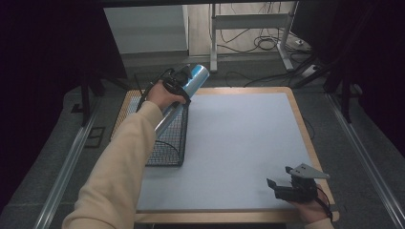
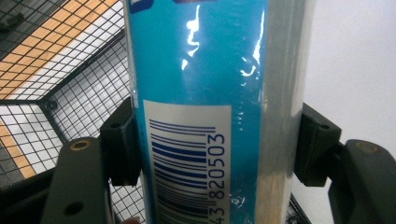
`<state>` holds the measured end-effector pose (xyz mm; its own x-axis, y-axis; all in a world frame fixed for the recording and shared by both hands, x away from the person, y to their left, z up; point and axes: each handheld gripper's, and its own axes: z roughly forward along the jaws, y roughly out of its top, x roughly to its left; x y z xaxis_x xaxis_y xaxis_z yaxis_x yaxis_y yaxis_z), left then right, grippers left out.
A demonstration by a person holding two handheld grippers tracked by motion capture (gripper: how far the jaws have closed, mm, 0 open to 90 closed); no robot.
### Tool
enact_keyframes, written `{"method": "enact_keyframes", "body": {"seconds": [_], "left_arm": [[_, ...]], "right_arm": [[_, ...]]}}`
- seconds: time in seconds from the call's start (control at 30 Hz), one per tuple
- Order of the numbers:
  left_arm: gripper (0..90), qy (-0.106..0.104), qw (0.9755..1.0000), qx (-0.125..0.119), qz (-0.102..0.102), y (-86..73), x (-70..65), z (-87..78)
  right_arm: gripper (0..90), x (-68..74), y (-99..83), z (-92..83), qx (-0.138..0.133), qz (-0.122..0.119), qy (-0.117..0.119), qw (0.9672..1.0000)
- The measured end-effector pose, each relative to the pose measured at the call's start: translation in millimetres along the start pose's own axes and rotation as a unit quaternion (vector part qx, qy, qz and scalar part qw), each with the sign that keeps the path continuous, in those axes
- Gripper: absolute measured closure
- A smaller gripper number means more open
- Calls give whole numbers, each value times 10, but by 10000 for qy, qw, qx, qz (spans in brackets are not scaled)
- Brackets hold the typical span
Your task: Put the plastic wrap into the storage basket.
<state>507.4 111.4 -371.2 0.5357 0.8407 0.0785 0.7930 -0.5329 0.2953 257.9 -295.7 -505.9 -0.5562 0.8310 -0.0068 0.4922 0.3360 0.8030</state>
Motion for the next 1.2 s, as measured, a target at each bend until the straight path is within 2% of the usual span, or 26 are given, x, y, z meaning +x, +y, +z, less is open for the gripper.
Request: {"method": "enact_keyframes", "body": {"seconds": [0.13,0.53,0.63,1.07,1.2], "left_arm": [[317,135,9999,37,-27,-8,38,47],[318,224,9995,177,-156,-56,191,166],[318,307,9992,206,-173,-63,207,198],[318,398,9982,358,-255,-62,272,344],[318,435,9980,411,-224,-47,268,376]], "right_arm": [[156,-7,-3,-1,2,16,-2,10000],[156,-13,-6,1,18,12,-18,10000],[156,-16,-7,0,16,24,-21,10000],[156,-21,-10,1,14,14,-29,10000],[156,-23,-10,3,18,21,-36,10000]]}}
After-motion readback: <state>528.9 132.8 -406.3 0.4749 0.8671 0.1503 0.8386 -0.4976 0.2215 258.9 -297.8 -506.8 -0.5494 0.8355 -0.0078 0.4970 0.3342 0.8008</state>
